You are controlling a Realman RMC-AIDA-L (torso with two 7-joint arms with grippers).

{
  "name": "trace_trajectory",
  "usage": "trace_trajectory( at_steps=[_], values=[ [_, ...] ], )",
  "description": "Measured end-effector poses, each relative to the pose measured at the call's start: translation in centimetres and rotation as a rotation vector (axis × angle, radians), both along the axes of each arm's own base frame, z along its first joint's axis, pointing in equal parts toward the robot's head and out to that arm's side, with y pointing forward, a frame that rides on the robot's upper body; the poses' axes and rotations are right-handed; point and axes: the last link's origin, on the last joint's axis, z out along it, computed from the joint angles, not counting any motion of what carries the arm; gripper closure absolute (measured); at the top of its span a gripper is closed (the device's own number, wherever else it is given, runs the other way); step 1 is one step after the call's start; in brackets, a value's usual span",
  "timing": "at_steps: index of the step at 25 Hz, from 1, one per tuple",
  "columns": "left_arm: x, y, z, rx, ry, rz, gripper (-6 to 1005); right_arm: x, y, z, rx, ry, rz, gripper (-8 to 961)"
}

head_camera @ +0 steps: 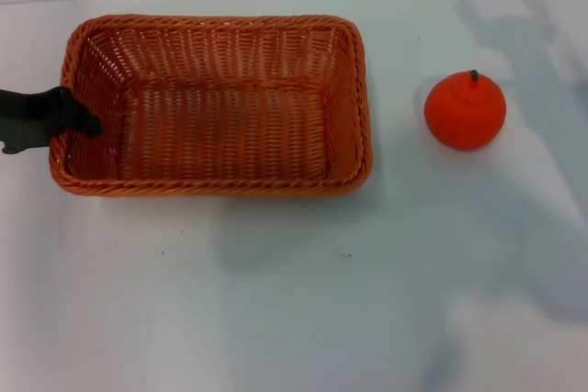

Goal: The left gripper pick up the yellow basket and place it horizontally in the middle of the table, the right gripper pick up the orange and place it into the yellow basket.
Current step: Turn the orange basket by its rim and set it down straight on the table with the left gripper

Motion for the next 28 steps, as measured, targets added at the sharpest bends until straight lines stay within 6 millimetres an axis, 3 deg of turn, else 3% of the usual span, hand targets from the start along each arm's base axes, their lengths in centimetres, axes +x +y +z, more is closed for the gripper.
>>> trace_trajectory(
  at_steps=[28],
  values=[
    [-0.16, 0.45, -0.21, 0.055, -0.031, 0.022, 833, 0.01, 0.05, -0.32, -0.014, -0.006, -0.006, 11]
  ],
)
